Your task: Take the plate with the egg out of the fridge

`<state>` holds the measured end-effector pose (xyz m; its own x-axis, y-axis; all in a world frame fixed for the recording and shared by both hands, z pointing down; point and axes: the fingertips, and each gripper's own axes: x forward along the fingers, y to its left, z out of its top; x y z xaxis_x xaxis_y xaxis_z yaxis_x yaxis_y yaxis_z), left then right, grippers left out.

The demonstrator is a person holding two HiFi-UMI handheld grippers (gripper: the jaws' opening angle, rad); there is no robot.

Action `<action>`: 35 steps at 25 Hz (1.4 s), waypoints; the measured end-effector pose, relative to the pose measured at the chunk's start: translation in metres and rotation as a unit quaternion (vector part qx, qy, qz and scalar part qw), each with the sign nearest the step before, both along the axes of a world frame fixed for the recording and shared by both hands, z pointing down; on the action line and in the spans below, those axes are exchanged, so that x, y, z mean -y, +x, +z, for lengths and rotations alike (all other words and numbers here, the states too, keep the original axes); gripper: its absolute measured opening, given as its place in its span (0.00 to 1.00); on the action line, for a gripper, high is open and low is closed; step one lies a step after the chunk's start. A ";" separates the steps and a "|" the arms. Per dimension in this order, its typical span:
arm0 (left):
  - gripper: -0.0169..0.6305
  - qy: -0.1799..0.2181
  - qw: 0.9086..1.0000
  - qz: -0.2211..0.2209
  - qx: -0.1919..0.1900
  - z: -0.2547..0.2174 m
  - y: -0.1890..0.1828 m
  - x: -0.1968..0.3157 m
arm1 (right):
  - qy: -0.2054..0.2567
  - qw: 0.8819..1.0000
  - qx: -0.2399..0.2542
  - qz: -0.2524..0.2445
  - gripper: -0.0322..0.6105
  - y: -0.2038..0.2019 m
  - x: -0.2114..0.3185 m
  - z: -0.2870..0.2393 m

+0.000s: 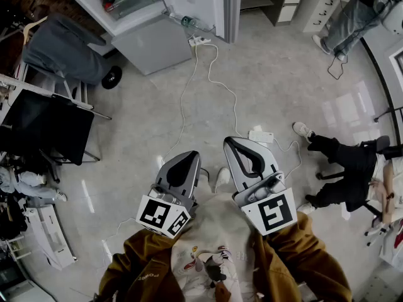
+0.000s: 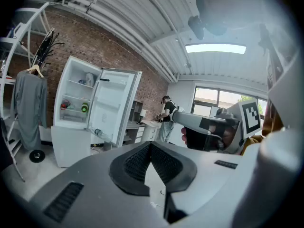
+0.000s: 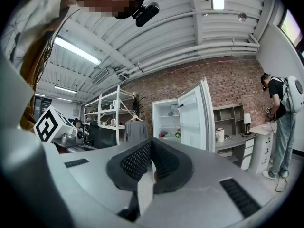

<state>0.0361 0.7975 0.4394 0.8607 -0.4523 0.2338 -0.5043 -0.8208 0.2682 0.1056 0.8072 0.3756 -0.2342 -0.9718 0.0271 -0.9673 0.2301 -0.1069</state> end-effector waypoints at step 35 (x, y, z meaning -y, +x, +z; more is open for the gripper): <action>0.04 -0.059 0.998 -0.034 0.004 0.043 -0.037 0.101 | -0.112 0.988 0.048 -0.099 0.06 -0.048 0.097 0.075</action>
<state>-0.0007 0.6962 0.4826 0.8268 -0.4786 0.2955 -0.5603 -0.7472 0.3574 0.0575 0.7099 0.4503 -0.4301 -0.8792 0.2052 -0.8891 0.3730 -0.2653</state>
